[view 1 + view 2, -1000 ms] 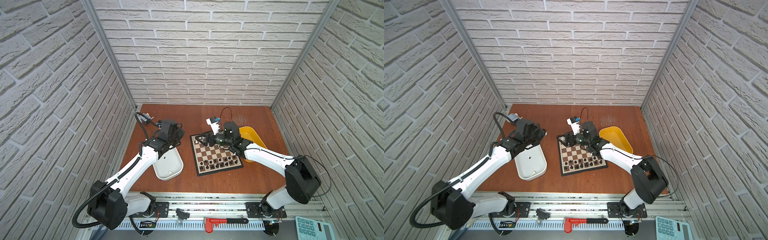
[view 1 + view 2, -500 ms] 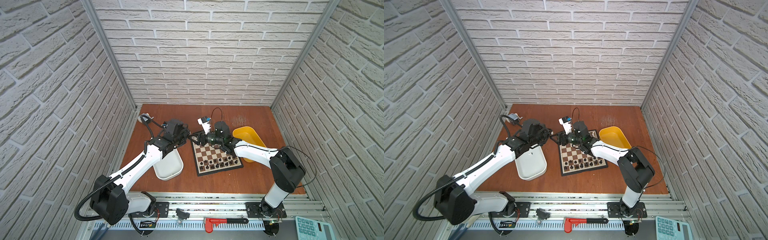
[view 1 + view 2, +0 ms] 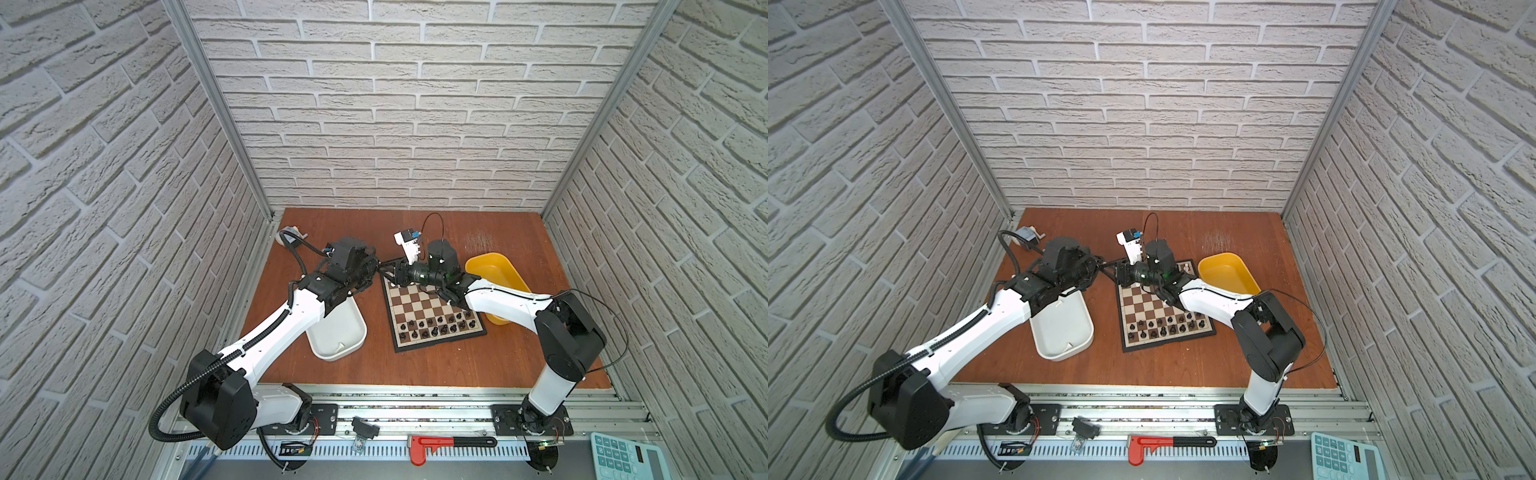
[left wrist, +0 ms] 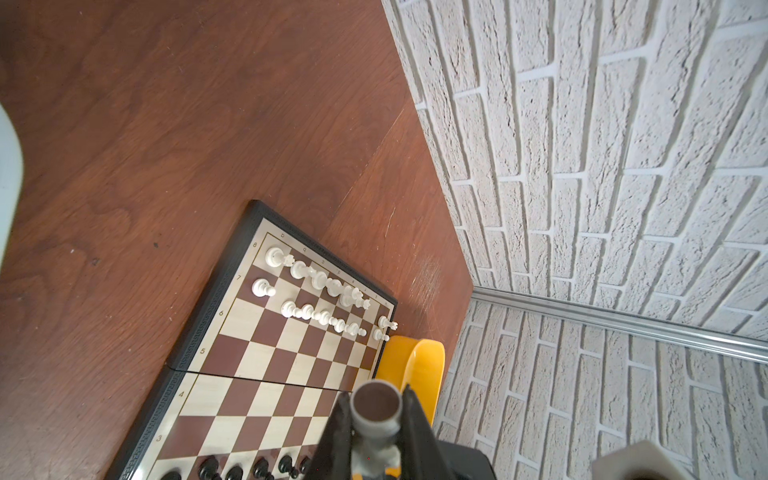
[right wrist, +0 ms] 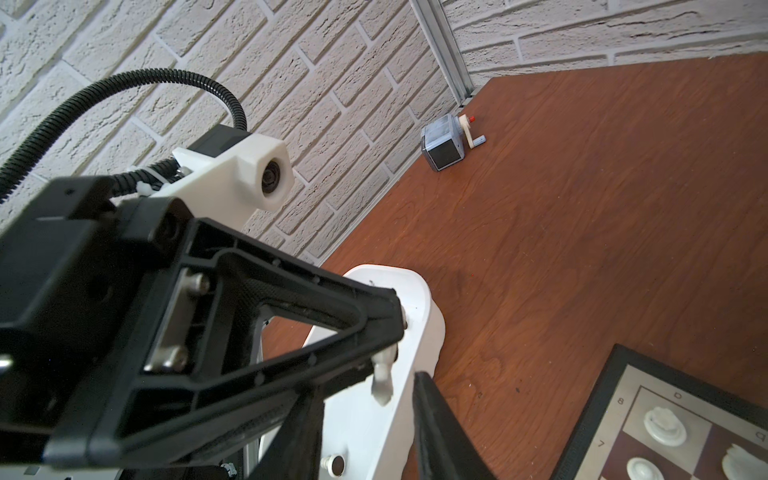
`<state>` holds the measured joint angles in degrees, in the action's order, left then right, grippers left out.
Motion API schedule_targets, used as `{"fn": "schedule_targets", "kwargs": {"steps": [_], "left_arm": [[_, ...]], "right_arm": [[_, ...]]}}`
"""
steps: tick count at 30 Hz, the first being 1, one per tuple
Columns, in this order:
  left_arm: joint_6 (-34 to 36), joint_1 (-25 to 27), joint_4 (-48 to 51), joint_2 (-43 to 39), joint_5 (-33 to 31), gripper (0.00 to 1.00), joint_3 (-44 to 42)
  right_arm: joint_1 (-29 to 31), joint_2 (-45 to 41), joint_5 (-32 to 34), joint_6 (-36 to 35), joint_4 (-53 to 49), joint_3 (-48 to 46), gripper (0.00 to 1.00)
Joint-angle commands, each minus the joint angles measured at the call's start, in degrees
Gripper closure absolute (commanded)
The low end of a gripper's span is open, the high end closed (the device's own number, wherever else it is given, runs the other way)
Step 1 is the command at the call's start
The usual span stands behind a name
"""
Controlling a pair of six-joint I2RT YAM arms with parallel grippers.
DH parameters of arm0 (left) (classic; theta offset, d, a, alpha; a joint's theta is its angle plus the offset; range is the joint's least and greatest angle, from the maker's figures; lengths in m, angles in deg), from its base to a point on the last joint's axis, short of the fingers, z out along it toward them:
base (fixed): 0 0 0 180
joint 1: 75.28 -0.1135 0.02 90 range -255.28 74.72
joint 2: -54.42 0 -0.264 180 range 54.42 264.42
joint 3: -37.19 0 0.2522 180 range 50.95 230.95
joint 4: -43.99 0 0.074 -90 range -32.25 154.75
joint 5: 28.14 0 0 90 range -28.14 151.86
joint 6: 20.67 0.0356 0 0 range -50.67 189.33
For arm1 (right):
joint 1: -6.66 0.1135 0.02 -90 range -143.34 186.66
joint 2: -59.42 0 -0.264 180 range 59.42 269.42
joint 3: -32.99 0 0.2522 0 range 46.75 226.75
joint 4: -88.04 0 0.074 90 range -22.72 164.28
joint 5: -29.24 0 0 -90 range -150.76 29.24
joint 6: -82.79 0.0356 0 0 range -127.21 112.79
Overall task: Set up the chess pieces on the board
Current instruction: 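Pass the white pawn from the left gripper into the right gripper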
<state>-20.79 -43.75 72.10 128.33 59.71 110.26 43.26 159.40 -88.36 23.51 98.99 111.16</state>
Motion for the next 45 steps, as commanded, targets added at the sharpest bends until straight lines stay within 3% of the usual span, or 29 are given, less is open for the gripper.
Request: {"fn": "schedule_targets", "kwargs": {"steps": [1, 20, 27, 36, 40, 42, 44, 45], "left_arm": [[-1.1, 0.6, -5.1, -0.5, 2.6, 0.89, -0.1], [-5.5, 0.8, -8.4, -2.5, 5.9, 0.89, -1.3], [-6.1, 0.6, -9.7, -4.1, 5.5, 0.89, -2.9], [-4.8, 0.5, -11.1, -4.7, 4.5, 0.83, -4.4], [-2.3, 0.4, -12.2, -4.1, 4.3, 0.72, -4.9], [0.3, 0.3, -12.3, -3.8, 3.9, 0.57, -4.6], [2.6, -0.1, -12.7, -3.9, 3.3, 0.36, -4.6], [3.5, -0.1, -12.8, -3.9, 2.9, 0.06, -4.6]], "right_arm": [[0.6, 0.9, 1.0, 0.2, 2.5, 1.6, 0.65], [0.6, 2.3, 0.1, -0.4, 9.1, 0.1, 0.82], [0.7, 2.0, -0.6, -0.5, 10.3, -0.6, 0.93], [0.7, 0.5, -1.0, -0.6, 10.0, -1.0, 0.93], [0.6, -0.6, 0.9, -1.7, 6.8, -0.8, 0.93], [0.5, -1.2, 2.2, -2.3, 3.9, 0.1, 0.93], [0.5, -2.3, 3.8, -3.0, 1.4, 0.4, 0.94], [0.4, -2.7, 4.2, -3.5, 0.3, 0.7, 0.93]]}}
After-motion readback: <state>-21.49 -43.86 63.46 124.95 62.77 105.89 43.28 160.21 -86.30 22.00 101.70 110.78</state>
